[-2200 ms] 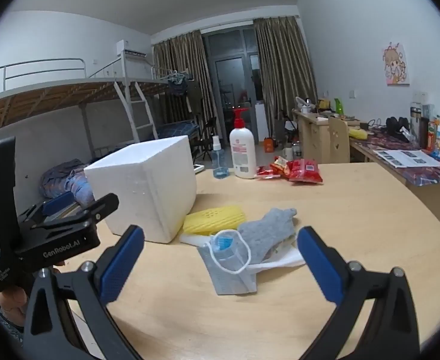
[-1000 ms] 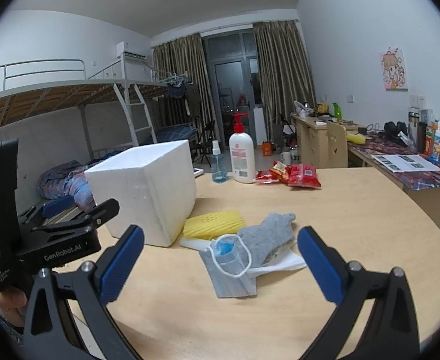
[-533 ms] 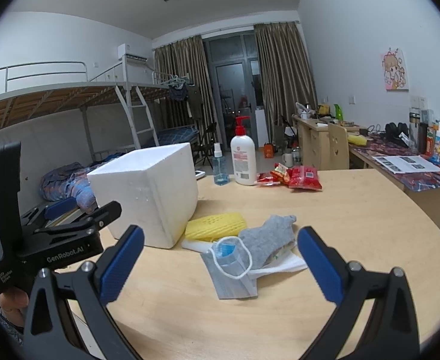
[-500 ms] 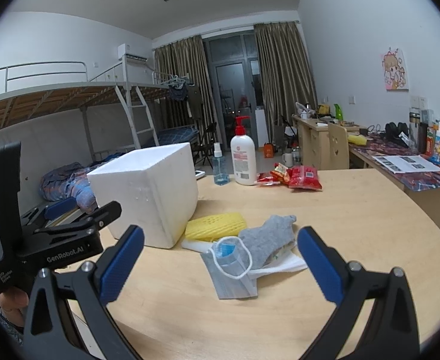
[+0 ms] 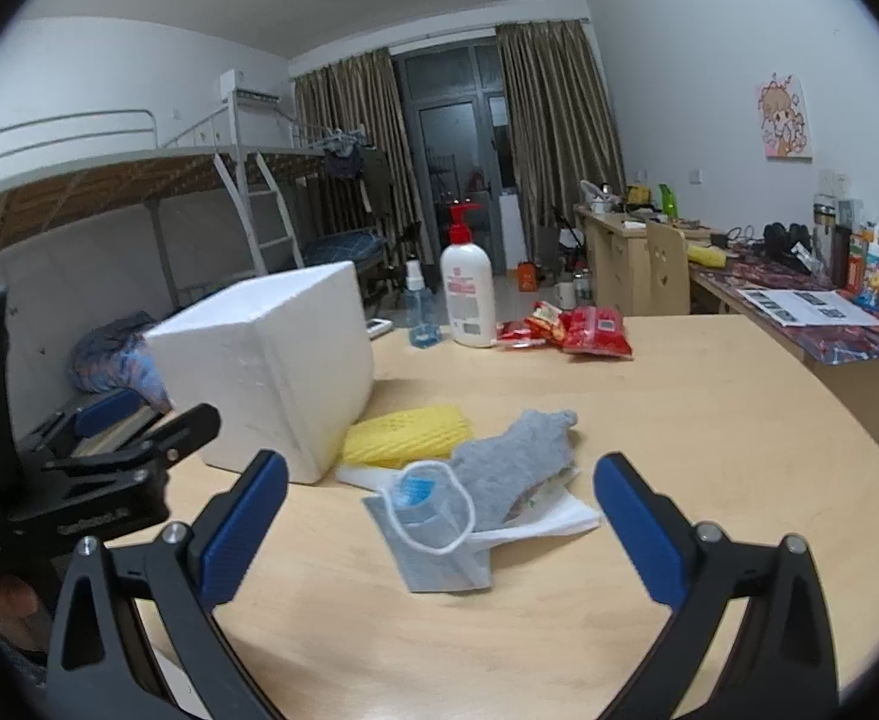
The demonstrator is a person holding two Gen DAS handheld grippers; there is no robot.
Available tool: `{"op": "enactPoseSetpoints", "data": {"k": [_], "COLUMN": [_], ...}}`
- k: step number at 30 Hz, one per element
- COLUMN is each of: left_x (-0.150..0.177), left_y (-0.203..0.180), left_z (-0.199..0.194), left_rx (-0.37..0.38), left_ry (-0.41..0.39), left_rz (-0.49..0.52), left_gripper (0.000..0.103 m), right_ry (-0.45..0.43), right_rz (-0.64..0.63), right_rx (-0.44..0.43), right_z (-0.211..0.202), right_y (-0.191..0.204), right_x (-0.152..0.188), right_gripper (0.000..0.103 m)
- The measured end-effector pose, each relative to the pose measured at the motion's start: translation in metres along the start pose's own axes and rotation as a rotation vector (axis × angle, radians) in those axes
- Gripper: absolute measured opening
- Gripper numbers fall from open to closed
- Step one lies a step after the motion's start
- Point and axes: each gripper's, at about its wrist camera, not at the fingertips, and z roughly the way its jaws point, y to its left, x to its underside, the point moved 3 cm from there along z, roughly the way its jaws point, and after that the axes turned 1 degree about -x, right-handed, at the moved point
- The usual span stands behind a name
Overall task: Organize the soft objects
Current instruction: 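Grasp the blue face mask with the left tool while the right tool approaches the grey sock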
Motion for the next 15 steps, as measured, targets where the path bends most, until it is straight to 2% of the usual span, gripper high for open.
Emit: {"op": "enactPoseSetpoints", "data": {"k": [15], "left_x": [0.015], "left_y": [-0.041], "left_z": [0.033], "left_rx": [0.157], "left_ry": [0.122], "left_rz": [0.063], "left_gripper": [0.103], "right_ry": [0.072], "right_rz": [0.018], "right_rx": [0.062], "right_z": [0.026], "right_y": [-0.038], "right_x": [-0.007], "right_gripper": [0.103]}}
